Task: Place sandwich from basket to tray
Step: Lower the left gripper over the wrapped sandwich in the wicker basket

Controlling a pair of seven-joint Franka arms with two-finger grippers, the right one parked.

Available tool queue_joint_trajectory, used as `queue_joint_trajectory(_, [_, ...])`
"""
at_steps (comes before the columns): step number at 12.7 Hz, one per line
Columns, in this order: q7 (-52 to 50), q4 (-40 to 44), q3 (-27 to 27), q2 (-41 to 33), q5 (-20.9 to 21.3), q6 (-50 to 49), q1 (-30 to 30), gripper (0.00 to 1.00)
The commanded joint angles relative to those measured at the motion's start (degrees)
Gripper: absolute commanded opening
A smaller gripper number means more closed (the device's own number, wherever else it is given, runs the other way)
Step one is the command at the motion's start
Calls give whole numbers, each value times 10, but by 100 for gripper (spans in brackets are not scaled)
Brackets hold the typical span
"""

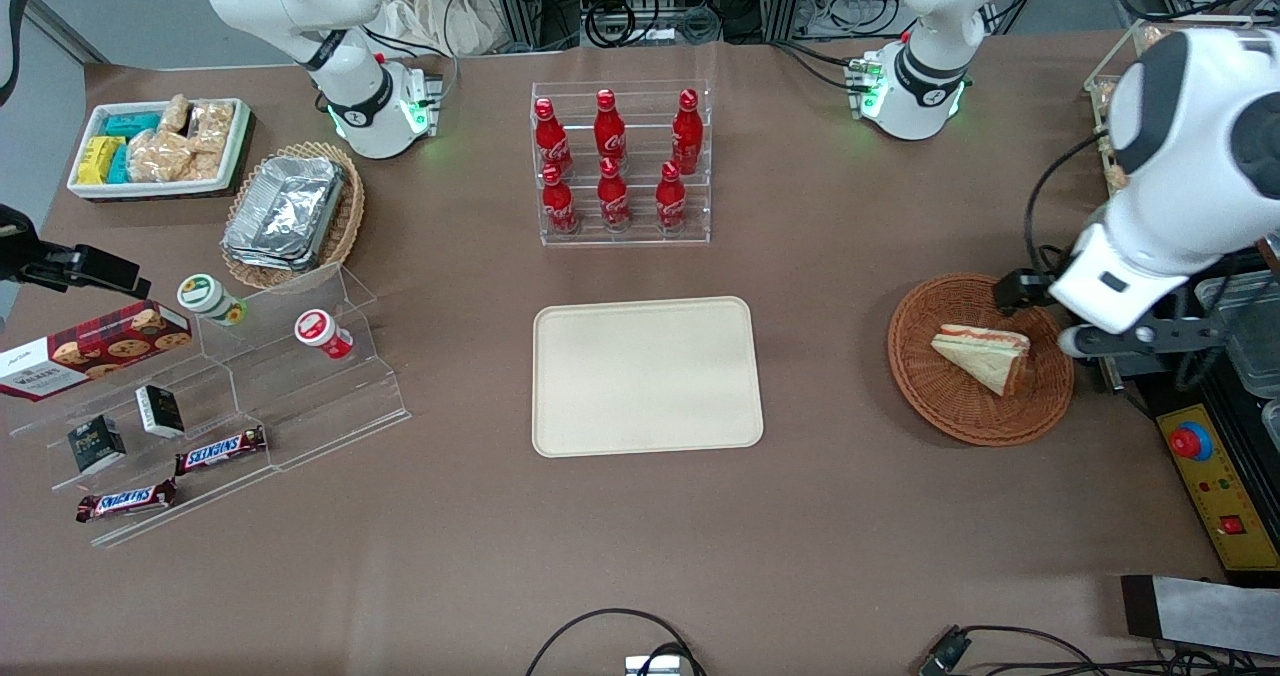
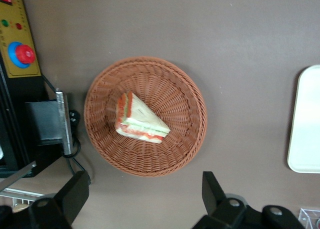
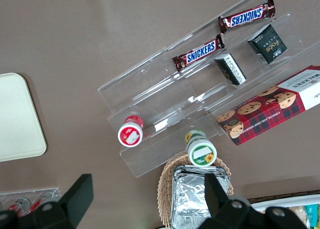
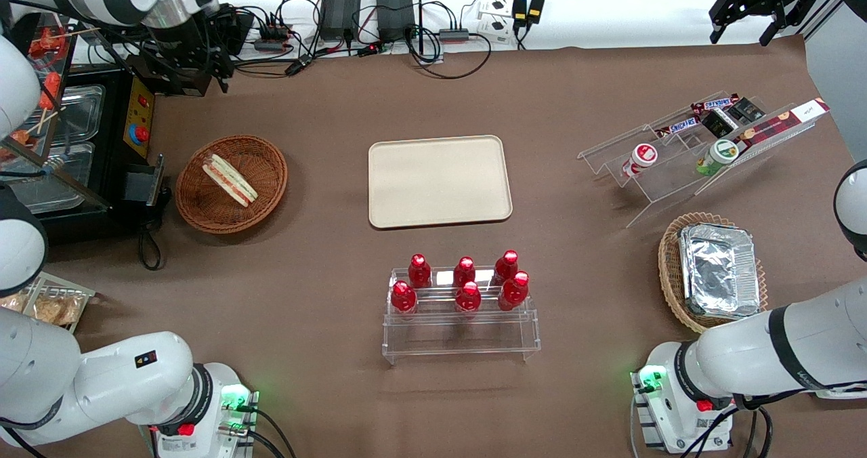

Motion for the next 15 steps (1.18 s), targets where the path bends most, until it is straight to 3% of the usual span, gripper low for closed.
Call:
queue_joint_trajectory(1, [-9,72,-5,56,10,-54,3,100])
queue_joint_trajectory(6, [-105,57,-1,103,15,-33,10,100])
queue_joint_trajectory(11, [-184,-112,89,85,-1,190,9,100])
queue_joint_trajectory(15, [-267,-183,91,84,-9,262,10,100])
